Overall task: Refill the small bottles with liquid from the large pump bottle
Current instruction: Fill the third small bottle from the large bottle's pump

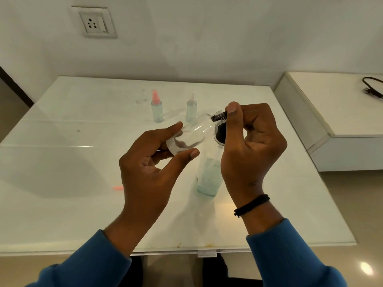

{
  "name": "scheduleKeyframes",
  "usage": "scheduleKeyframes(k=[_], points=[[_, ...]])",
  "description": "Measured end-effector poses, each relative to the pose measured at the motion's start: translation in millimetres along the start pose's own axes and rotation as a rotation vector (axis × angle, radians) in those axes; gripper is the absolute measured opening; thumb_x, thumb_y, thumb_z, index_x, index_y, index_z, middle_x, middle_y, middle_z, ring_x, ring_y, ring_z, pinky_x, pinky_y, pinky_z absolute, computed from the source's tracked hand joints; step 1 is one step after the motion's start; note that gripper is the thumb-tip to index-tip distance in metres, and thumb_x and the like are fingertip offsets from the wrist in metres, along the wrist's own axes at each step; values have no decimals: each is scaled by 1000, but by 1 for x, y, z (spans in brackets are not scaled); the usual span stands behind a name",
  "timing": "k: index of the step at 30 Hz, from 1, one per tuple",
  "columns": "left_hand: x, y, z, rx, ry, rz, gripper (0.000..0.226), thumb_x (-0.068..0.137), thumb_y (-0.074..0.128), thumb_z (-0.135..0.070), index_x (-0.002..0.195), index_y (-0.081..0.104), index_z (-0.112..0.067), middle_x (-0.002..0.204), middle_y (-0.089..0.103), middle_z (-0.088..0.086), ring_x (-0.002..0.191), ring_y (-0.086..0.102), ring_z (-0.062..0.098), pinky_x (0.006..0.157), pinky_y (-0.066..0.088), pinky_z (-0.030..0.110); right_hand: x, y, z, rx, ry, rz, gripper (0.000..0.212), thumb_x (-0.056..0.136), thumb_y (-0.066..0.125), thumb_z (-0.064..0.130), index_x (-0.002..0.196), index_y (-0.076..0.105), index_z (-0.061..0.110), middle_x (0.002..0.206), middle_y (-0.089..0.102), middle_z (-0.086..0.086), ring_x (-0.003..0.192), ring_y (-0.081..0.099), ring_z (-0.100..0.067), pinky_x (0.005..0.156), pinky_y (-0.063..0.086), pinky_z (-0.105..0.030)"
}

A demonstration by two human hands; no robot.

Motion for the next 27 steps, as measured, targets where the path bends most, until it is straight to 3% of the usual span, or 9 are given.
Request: scheduleKeyframes(k=[16, 22, 25, 27], points=[[1, -1, 0, -25, -11, 1, 46, 80, 84, -22, 123, 66, -20, 116, 70, -13, 107, 70, 7, 86, 57, 17, 2, -1, 7, -21, -27, -11, 19, 97, 65, 8, 79, 62, 13, 73, 60, -1, 69, 59, -20, 65, 49, -24], [1, 0, -3, -15, -12, 4, 46, 80, 82, -27, 122, 66, -21, 114, 69, -16, 105, 70, 3, 85, 56, 14, -1, 1, 1, -13, 13, -11, 20, 97, 65, 4, 77, 65, 4, 74, 61, -3, 70, 60, -25, 65, 51, -29], [1, -1, -3, -25, -16, -1, 46, 79, 82, -27, 122, 66, -21, 114, 69, -16, 105, 70, 4, 85, 56, 15, 1, 1, 5, -13, 5, -12, 20, 97, 65, 8, 78, 65, 7, 73, 61, -2, 69, 59, -22, 66, 49, -24], [1, -1, -2, -24, -13, 1, 46, 80, 83, -25, 122, 66, -21, 114, 68, -17, 105, 70, 3, 85, 56, 15, 1, 0, 5, -11, 0, -18, 20, 97, 65, 7, 78, 63, 11, 73, 61, -3, 69, 60, -24, 65, 49, -27]])
Point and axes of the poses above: each hand's wrist, its own x-axis towards the middle knuckle, its own y-axis out of the palm, z = x × y, the point moved 1 cm from there along x, towards the middle knuckle
